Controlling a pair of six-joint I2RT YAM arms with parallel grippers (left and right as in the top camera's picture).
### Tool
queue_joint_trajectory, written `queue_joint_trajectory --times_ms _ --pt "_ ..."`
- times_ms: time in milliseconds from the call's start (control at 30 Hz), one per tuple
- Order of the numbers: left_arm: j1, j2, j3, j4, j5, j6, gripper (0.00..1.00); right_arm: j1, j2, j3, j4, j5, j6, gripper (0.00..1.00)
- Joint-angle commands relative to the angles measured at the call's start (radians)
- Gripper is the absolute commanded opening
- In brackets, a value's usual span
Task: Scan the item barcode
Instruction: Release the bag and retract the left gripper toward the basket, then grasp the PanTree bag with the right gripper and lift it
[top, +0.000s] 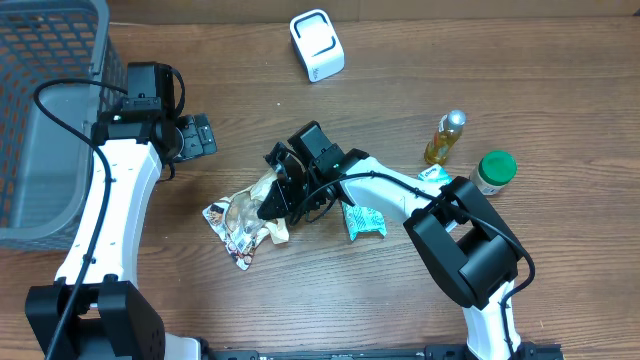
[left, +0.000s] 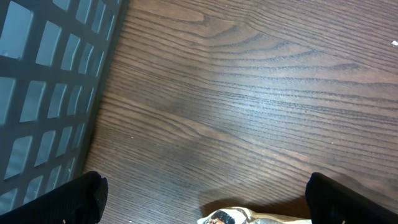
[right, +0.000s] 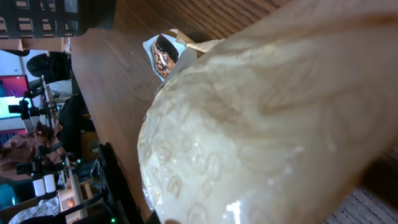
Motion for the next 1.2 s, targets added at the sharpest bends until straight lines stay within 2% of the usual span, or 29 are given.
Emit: queue_joint_trajectory --times_ms 0,1033,1167 --pt "-0.001 0.008 0.004 0.001 -0.012 0.009 1.0 0.003 0.012 0.0 0.008 -0.024 -0.006 0.04" --pt "-0.001 0.008 0.004 0.001 -0.012 0.009 1.0 0.003 0.012 0.0 0.003 -0.025 -0.006 0.04" --pt "-0.001 0.008 0.004 0.001 -0.012 0.009 1.0 -0.013 -0.001 0.016 -0.012 -0.103 -0.003 0.04"
